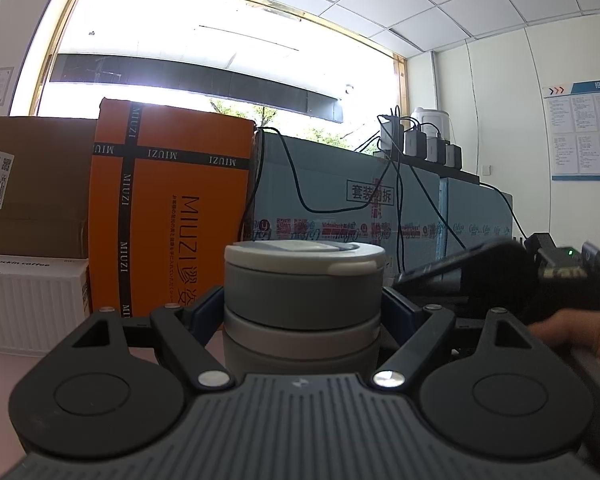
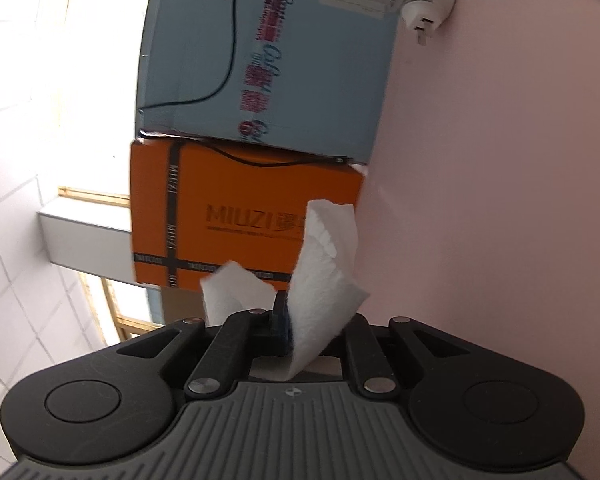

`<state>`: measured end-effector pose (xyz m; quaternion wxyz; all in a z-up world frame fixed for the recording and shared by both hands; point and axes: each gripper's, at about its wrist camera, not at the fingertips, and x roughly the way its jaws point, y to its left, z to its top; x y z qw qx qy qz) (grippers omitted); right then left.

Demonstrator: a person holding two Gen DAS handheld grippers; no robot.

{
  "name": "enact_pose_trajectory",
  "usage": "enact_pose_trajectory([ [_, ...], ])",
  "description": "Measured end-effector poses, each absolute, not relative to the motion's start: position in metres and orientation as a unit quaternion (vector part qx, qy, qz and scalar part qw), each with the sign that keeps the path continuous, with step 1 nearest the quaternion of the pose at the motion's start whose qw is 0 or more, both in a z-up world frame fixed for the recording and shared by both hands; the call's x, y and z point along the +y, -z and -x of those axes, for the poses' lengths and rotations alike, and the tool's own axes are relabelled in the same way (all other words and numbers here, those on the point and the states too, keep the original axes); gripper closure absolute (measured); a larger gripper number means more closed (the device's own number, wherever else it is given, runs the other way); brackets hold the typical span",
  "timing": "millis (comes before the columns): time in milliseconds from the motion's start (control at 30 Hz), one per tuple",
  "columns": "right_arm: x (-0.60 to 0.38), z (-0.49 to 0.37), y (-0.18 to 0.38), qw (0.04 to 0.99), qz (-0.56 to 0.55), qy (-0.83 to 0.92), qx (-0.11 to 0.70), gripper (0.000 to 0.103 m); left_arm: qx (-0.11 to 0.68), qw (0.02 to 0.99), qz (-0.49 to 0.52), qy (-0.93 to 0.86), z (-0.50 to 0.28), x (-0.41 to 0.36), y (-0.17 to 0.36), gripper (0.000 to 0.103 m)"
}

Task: Clean container
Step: 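Roll the right gripper and wipe the towel around the mug body, then lower the mug onto the table and open the left gripper while the right gripper withdraws the towel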

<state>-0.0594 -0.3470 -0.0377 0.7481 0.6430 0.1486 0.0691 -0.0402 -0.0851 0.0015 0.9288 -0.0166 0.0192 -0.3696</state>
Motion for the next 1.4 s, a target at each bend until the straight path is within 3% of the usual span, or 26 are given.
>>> enact_pose_trajectory([
  [300, -0.348, 0.067, 0.044, 0.783, -0.591, -0.041, 0.189, 0.094, 0.021, 0.928, 0.017, 0.371, 0.040, -0.085, -0.001, 0.023],
  [733, -0.353, 0.127, 0.012, 0.851, -0.490, -0.062, 0.177, 0.094, 0.026, 0.929, 0.023, 0.368, 0.042, -0.081, -0.004, 0.019],
  [1233, -0.306, 0.169, 0.003, 0.900, -0.346, -0.100, 0.247, 0.094, 0.004, 0.934, 0.058, 0.352, 0.067, -0.045, -0.014, 0.018],
  [1267, -0.302, 0.170, 0.003, 0.902, -0.335, -0.104, 0.250, 0.094, 0.003, 0.935, 0.061, 0.350, 0.068, -0.041, -0.014, 0.018],
  [1367, -0.289, 0.170, 0.001, 0.913, -0.295, -0.109, 0.259, 0.094, -0.001, 0.939, 0.072, 0.335, 0.071, -0.032, -0.016, 0.000],
  [1400, -0.283, 0.171, -0.001, 0.918, -0.277, -0.110, 0.261, 0.094, -0.003, 0.940, 0.077, 0.333, 0.072, -0.029, -0.016, 0.000],
])
